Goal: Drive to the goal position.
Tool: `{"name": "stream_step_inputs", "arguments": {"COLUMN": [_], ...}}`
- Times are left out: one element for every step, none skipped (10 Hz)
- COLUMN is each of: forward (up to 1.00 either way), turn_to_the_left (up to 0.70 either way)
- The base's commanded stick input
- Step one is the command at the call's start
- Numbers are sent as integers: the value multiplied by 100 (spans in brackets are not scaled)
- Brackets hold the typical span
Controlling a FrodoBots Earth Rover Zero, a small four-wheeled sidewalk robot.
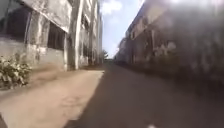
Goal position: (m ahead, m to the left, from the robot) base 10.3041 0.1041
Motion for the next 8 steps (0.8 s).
{"name": "stream_step_inputs", "arguments": {"forward": [100,100,100,100,100,100,100,100], "turn_to_the_left": [0,0,0,0,0,0,27,18]}}
